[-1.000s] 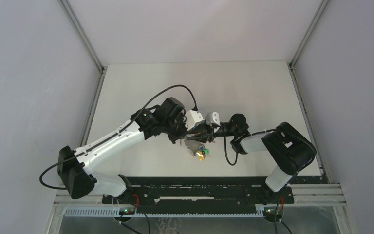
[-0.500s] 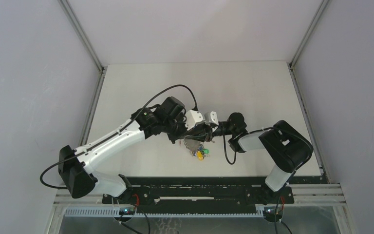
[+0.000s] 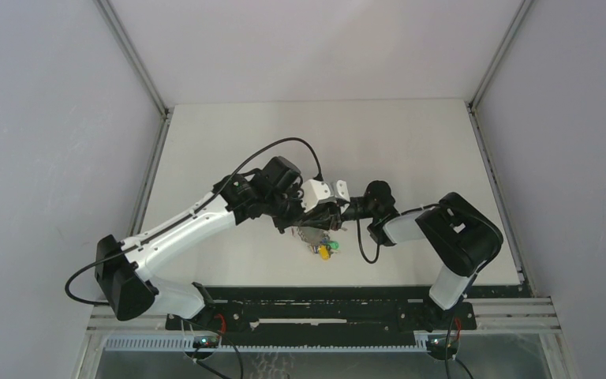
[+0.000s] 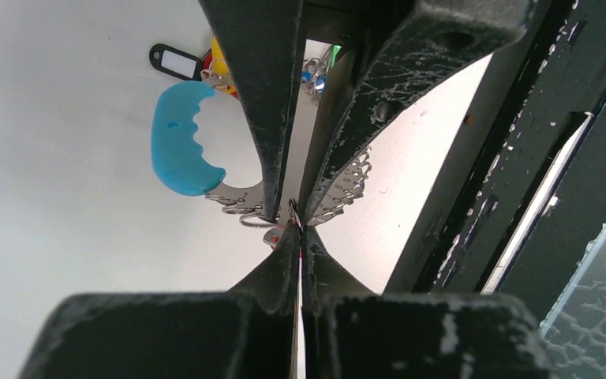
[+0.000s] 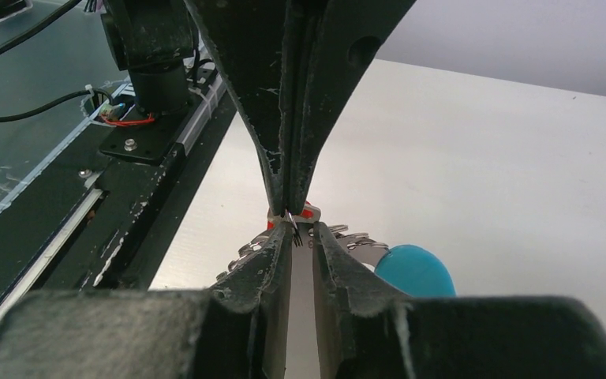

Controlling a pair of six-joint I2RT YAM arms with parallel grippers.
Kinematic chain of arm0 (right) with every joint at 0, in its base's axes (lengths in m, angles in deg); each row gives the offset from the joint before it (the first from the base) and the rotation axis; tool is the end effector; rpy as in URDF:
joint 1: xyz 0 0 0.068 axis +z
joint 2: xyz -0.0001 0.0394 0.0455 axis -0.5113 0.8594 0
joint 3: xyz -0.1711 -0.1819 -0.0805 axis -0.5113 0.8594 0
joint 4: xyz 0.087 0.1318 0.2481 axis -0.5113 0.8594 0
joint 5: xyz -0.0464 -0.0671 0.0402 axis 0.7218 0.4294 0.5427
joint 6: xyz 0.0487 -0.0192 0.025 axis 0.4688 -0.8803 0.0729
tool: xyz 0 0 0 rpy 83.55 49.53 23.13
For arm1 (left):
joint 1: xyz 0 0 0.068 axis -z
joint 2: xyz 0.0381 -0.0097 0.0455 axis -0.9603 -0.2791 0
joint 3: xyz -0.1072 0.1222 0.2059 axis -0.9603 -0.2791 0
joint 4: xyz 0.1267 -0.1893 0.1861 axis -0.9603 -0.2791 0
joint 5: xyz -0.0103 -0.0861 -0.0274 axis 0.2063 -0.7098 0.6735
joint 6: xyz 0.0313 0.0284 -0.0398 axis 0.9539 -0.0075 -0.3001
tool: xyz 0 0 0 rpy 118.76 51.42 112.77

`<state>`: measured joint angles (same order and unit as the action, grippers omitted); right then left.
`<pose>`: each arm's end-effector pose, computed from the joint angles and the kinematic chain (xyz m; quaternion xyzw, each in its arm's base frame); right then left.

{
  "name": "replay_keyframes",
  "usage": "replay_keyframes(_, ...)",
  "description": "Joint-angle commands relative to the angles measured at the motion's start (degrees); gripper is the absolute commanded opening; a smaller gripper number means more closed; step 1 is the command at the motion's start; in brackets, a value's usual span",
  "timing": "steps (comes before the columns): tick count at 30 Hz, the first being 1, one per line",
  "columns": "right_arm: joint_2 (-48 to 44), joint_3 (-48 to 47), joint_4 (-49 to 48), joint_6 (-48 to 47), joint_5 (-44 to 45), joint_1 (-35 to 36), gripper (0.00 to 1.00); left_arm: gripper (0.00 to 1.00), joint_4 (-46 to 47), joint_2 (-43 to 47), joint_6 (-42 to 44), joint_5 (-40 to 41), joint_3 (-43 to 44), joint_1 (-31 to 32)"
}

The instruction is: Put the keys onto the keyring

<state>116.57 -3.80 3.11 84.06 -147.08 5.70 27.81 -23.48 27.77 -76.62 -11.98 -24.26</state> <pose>0.2372 0.2208 0.1485 -0.5392 0.4251 0.5312 0.4963 0.1999 -0.2463 0.2922 0.5487 0.7765 -0.1661 0.2613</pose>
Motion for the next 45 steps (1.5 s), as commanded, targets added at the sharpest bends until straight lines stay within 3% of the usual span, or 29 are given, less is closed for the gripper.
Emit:
replay_keyframes(1,0.8,-2.3,-2.0,1.2,-0.6,1.1,0.15,0.00,2.4,-0.1,1.2,-2.1,4.2,0.5)
replay_keyframes(4,1.3,-2.3,-3.9,2.9,-0.7,0.9,0.11,0.00,2.4,-0.4,1.2,-2.4,4.2,0.6)
replay_keyframes(7,1.5,-2.3,-4.7,3.7,-0.4,0.6,0.01,0.00,3.1,-0.1,1.0,-2.4,3.4,0.6)
replay_keyframes(11,1.5,-2.3,-6.7,5.8,-0.2,0.0,0.00,0.01,4.7,1.2,0.0,-1.7,1.8,0.6)
replay_keyframes(13,1.5,-2.1,-8.2,7.0,-0.2,-0.2,0.00,0.10,5.9,2.5,-0.9,-0.7,0.4,0.5)
replay_keyframes(16,1.0,-1.8,-8.9,7.4,0.6,-0.6,0.00,0.30,8.8,5.9,-2.6,-0.1,-2.8,0.0)
replay_keyframes(21,0.2,-1.0,-9.3,7.0,1.2,-0.7,0.00,0.41,15.9,13.1,-7.9,-3.7,-10.0,-3.8)
replay_keyframes(30,-1.2,0.1,-10.2,6.5,1.4,-1.5,0.00,0.52,40.2,28.0,-27.4,-14.5,-29.9,-17.2)
replay_keyframes(39,-3.2,0.7,-10.2,7.0,3.1,-2.0,0.00,0.66,62.4,38.3,-36.9,-6.3,-49.7,-17.3)
replay_keyframes(45,-3.4,0.7,-10.1,7.5,4.0,-1.9,0.00,0.70,69.7,36.3,-34.7,0.2,-53.4,-12.6)
